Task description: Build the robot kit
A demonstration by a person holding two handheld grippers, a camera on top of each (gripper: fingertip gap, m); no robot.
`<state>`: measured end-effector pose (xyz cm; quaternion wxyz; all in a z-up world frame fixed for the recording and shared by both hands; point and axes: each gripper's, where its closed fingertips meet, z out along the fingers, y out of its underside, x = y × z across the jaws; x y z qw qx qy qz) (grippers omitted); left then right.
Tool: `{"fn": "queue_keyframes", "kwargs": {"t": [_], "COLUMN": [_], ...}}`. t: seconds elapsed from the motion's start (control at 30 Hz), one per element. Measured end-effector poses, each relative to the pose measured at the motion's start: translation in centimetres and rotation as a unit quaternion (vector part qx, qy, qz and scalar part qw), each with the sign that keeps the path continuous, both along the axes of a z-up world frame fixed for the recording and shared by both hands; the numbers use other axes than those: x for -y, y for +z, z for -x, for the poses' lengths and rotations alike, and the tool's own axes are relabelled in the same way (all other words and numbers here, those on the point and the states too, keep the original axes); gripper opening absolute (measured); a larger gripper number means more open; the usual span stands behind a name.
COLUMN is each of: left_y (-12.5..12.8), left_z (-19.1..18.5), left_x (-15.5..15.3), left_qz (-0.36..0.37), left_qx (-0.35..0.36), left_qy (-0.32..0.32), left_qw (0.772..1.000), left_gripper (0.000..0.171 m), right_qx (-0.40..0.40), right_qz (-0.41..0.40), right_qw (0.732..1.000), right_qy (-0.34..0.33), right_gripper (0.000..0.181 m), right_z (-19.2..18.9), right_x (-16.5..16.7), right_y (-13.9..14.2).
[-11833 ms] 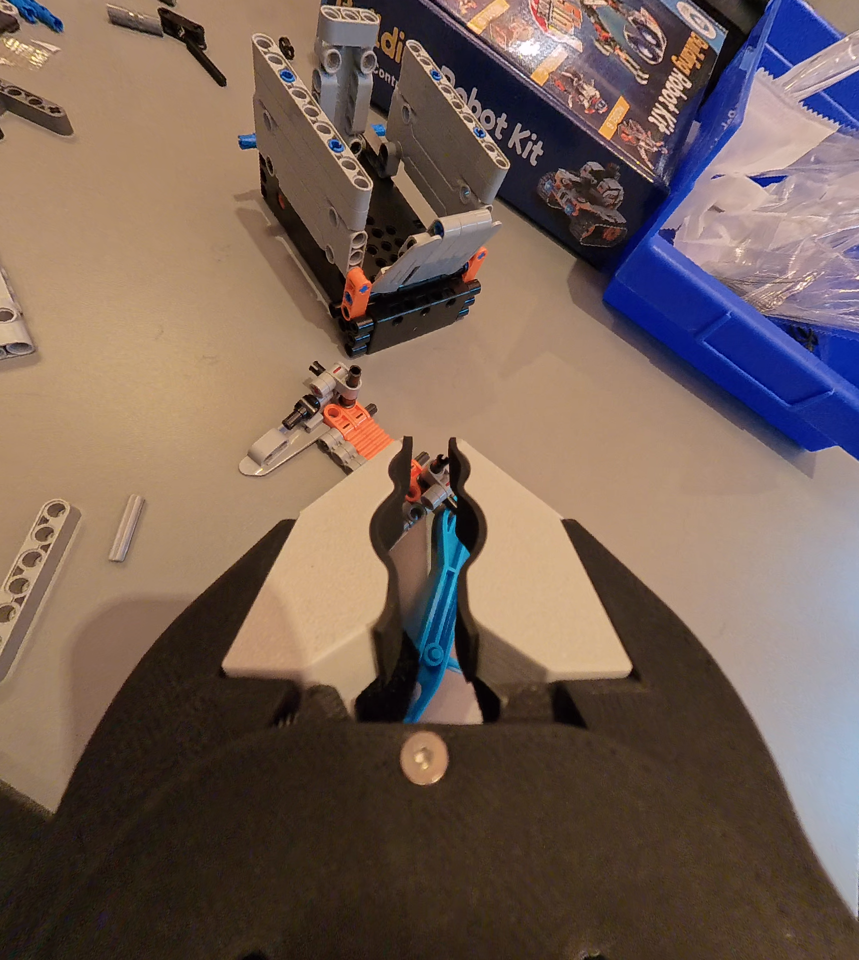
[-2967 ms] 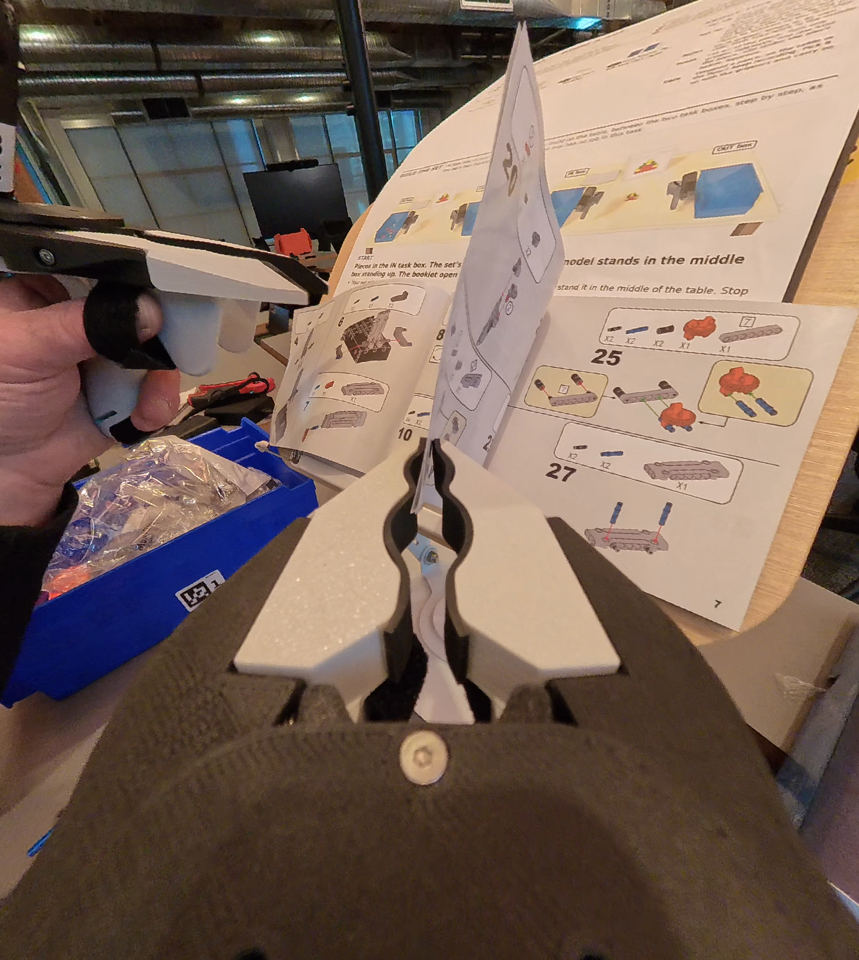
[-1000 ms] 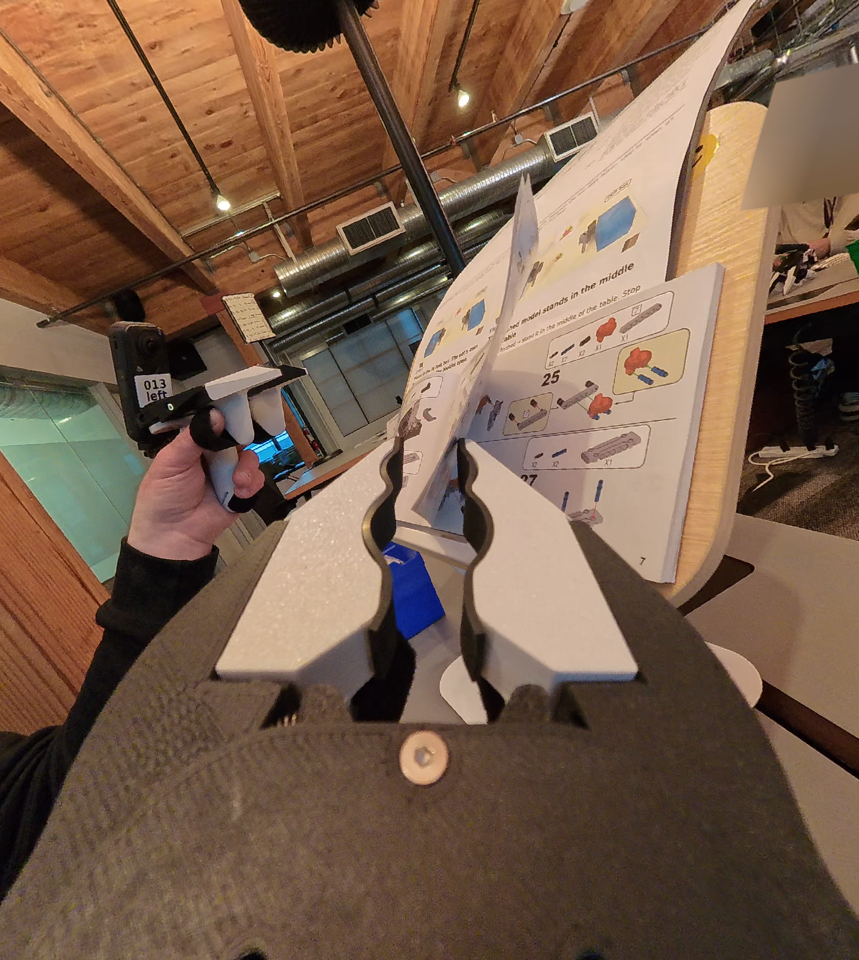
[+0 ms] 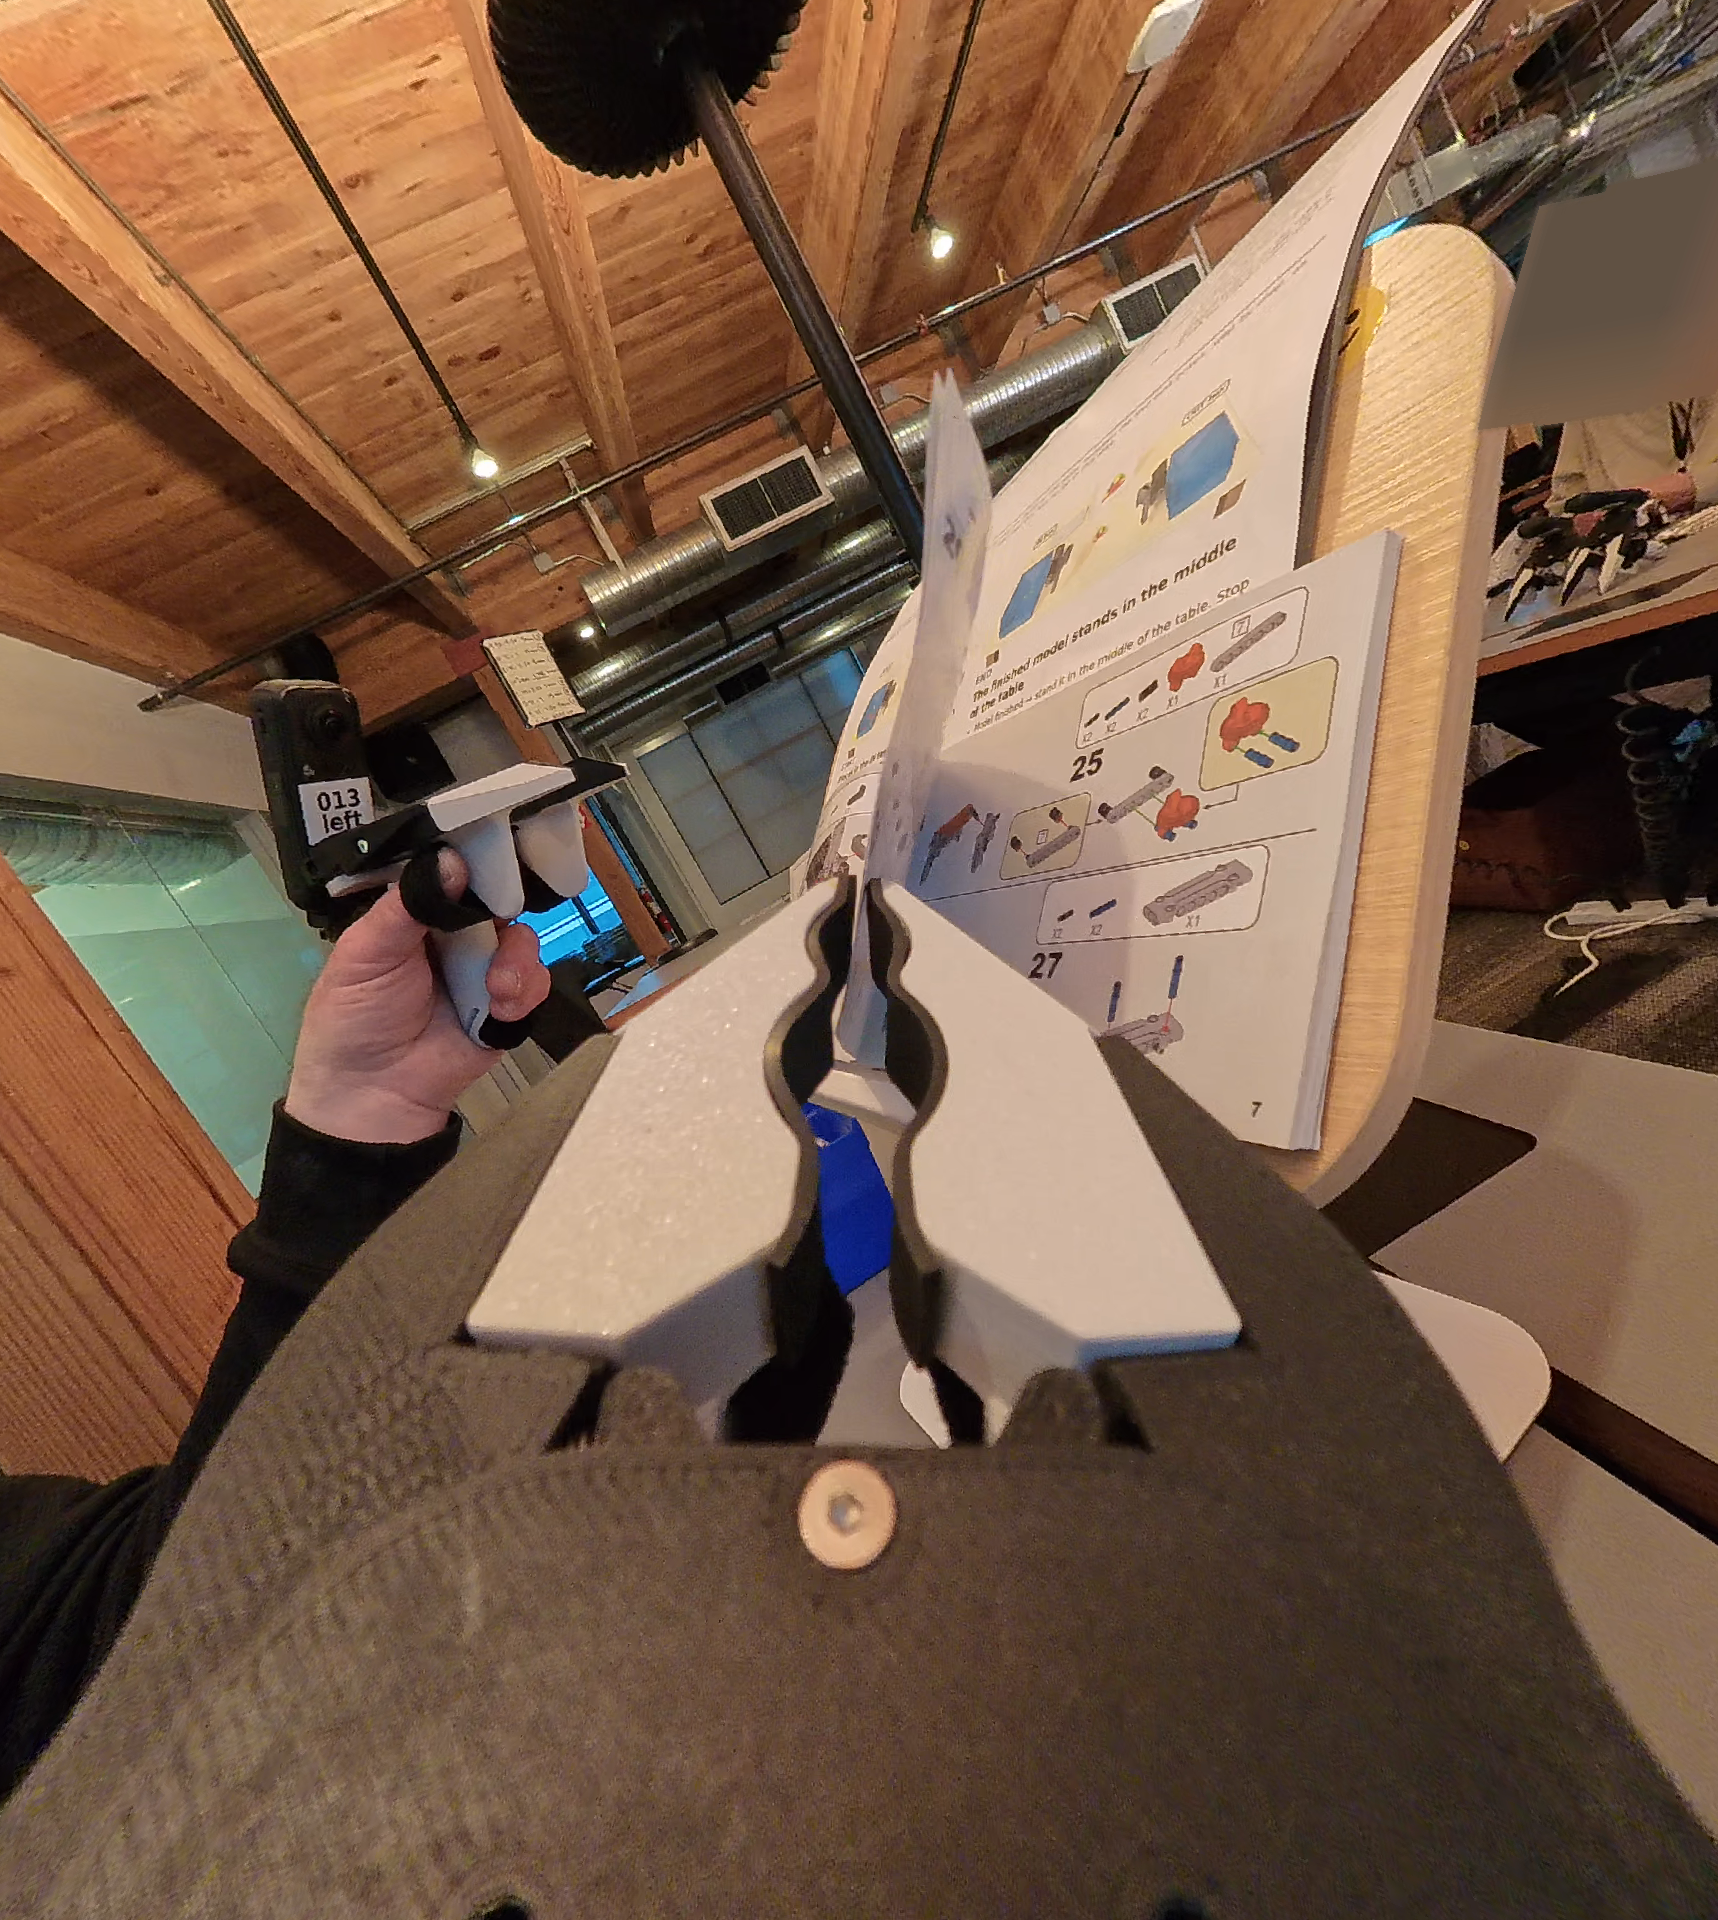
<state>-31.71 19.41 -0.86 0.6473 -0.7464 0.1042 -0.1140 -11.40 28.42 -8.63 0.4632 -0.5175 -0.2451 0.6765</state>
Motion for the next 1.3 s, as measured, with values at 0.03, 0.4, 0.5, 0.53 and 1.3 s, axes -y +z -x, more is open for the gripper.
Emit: {"fn": "queue_keyframes", "kwargs": {"t": [0.03,0.4,0.5,0.53,1.3], "left_y": [0.0,0.7,1.0,1.1,1.4], "left_z": [0.0,0.7,0.9,0.9,0.8], "left_x": [0.0,0.8,1.1,1.2,1.5], "left_qz": [0.0,-0.01,-0.015,-0.016,-0.019], "left_qx": [0.0,0.004,0.005,0.005,0.003], "left_qy": [0.0,0.007,0.009,0.009,0.007], "left_qw": [1.0,1.0,1.0,1.0,1.0], "left_gripper": [0.032,0.032,0.032,0.032,0.032], "right_qx": [0.001,0.005,0.005,0.006,0.009], "right_qz": [-0.001,-0.005,-0.005,-0.006,-0.011], "right_qw": [1.0,1.0,1.0,1.0,1.0], "right_qy": [0.0,-0.001,0.0,0.0,0.002], "right_gripper": [0.0,0.0,0.0,0.0,0.0], "right_z": [0.0,0.1,0.2,0.2,0.5], "right_x": [0.0,0.2,0.3,0.3,0.6], "right_y": [0.0,0.2,0.2,0.2,0.4]}}
